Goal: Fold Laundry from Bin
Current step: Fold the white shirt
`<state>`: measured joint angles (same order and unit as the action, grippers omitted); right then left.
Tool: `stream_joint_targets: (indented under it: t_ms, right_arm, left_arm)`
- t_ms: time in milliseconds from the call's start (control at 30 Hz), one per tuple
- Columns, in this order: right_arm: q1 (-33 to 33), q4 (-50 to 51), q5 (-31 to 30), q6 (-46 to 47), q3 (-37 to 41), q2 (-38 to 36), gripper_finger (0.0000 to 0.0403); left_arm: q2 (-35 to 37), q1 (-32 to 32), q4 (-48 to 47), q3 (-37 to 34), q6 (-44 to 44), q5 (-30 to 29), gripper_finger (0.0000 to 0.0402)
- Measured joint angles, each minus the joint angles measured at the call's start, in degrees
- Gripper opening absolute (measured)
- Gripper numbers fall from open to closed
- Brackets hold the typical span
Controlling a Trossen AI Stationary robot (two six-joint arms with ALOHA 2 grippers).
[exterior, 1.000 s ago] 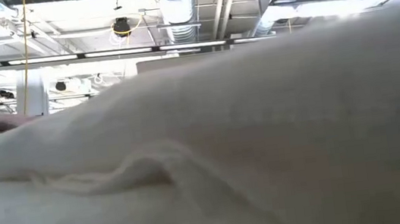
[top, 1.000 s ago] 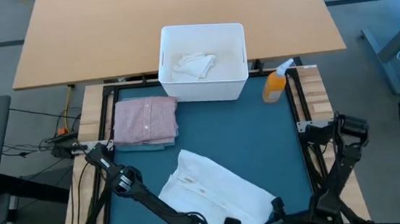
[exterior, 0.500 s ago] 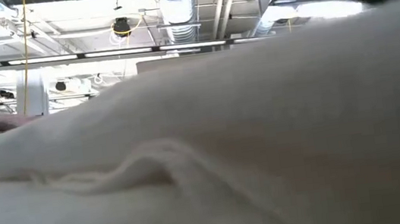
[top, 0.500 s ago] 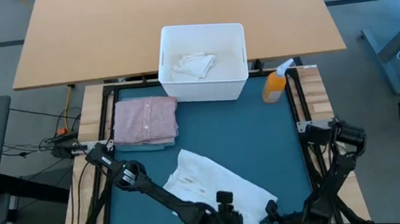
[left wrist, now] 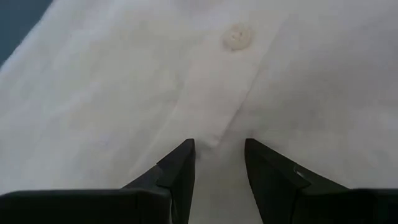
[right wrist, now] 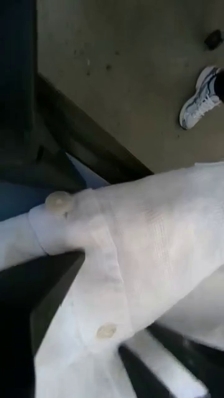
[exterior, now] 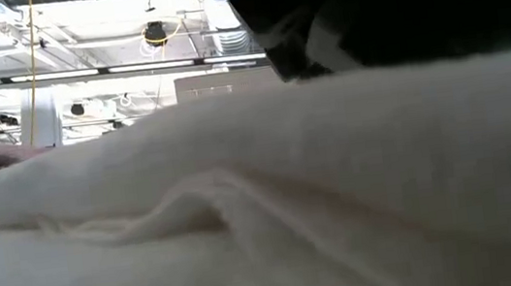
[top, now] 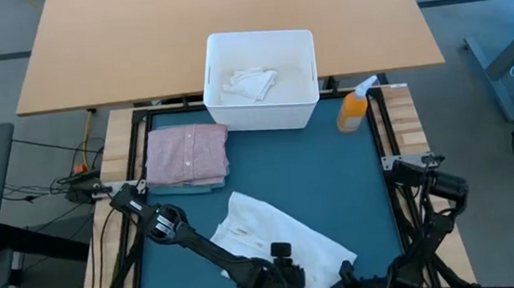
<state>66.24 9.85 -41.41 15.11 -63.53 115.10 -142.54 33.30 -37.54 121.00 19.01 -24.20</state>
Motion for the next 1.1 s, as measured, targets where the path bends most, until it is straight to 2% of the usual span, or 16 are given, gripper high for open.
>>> stream_joint_targets:
  t_ms: [133, 267, 433, 500, 567, 700, 967, 1100]
  right_arm:
    - [0.16, 0.78, 1.30, -0.12, -0.07, -0.96, 0.0125]
    - [-0.35, 1.77, 3.46, -0.21, -0.04, -2.65, 0.0035]
    - [-1.25, 2.67, 6.08, -0.21, -0.04, -5.89, 0.0033]
    - [-2.14, 2.71, 6.06, -0.40, -0.04, -8.15, 0.0040]
    - [-3.11, 3.00, 6.04, -1.03, -0.23, -10.73, 0.0042]
    - [-5.57, 4.81, 7.31, -3.84, -2.68, -15.98, 0.0035]
    - [-16.76, 10.92, 14.08, -6.87, -8.19, -23.13, 0.0035]
    - [-24.05, 10.23, 19.22, -13.17, -8.66, -23.55, 0.0035]
  left_arm:
    - [3.16, 0.04, -0.17, -6.09, 1.60, -4.11, 0.0130]
    - [12.25, 1.16, 4.86, -19.05, 5.74, -9.75, 0.0130]
    - [21.43, 1.55, 37.05, -40.44, 7.07, -10.49, 0.0130]
    - [21.95, 1.44, 51.17, -47.59, 8.17, -9.02, 0.0130]
    - [21.05, 1.25, 61.21, -52.62, 10.75, -8.50, 0.0130]
    - [17.20, 1.20, 69.08, -56.15, 15.23, -8.07, 0.0130]
    - [15.04, 1.22, 68.55, -53.83, 14.26, -7.90, 0.0130]
    - [15.04, 1.20, 68.01, -52.41, 11.64, -6.56, 0.0130]
